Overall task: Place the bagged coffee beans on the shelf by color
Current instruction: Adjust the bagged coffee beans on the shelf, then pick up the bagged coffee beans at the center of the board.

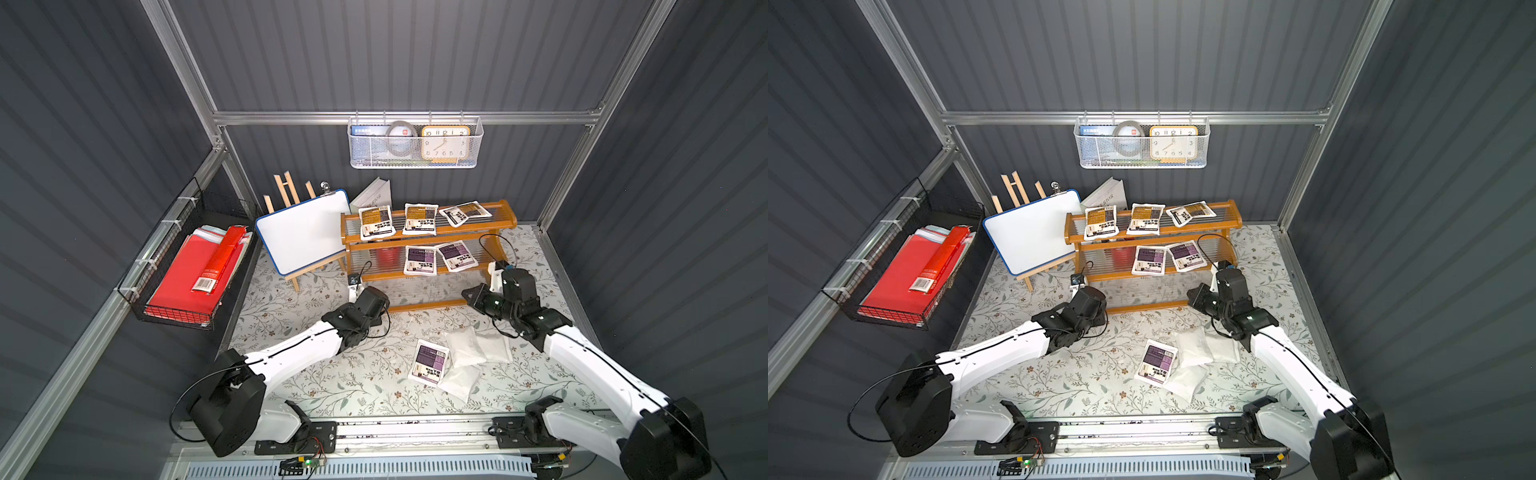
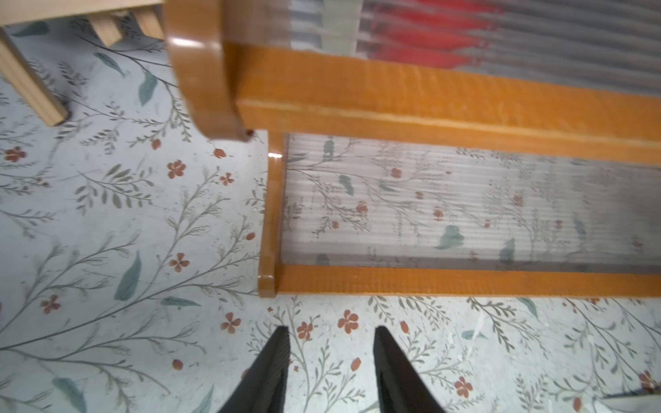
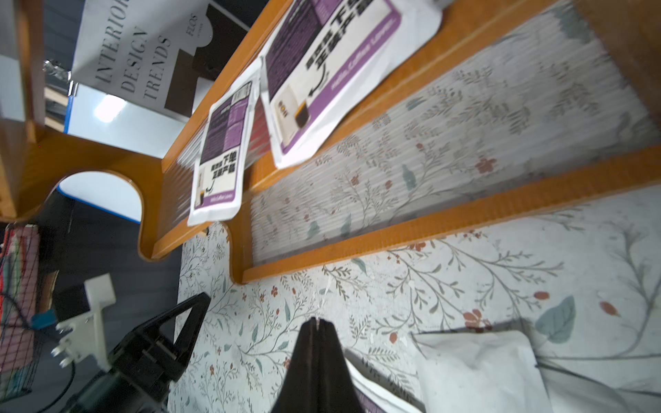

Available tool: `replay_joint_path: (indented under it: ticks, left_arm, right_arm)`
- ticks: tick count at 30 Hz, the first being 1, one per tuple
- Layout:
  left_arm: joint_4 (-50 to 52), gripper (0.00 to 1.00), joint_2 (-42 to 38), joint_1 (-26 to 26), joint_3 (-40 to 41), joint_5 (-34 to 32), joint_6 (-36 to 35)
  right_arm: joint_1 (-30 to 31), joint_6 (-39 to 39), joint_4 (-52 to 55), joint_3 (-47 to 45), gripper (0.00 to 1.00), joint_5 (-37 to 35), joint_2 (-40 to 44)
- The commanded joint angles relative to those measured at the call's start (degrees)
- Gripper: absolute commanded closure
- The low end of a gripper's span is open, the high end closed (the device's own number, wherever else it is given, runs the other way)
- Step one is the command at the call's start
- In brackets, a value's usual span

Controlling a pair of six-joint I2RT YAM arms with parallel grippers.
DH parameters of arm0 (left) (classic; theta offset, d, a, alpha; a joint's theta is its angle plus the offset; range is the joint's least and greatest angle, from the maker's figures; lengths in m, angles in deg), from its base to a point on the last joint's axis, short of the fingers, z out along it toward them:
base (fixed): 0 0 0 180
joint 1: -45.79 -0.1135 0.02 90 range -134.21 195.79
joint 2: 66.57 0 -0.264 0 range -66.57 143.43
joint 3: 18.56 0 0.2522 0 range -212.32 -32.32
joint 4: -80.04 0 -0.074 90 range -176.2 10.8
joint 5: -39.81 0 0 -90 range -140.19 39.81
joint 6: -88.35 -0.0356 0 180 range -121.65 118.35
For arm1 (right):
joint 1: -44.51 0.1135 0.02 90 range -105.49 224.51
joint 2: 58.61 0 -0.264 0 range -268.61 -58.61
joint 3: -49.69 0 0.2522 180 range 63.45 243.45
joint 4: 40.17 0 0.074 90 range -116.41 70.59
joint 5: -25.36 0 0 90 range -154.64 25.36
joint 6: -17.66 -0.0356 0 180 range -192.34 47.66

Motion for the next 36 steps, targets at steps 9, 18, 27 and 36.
replay_joint_path:
  ticks: [9,18,27,36]
  left_arm:
    - [-4.83,0.47,3.38,0.53,5.99,33.41,-15.47]
    - [-6.70,0.37,8.86,1.36,6.56,48.75,-17.13]
    - [-7.09,0.37,12.54,1.40,6.74,54.37,-17.67]
    - [-8.56,0.43,16.08,1.40,6.56,56.61,-17.97]
  right_arm:
    - [22.30,-11.11,1.64,-13.67,1.00,-2.27,1.59]
    - [25.74,-10.69,-2.74,-16.83,1.00,-2.62,-4.91]
    - [25.83,-11.68,-11.33,-22.84,1.00,-1.81,-8.95]
    - [25.85,-9.65,-16.03,-21.80,1.00,-1.30,-17.64]
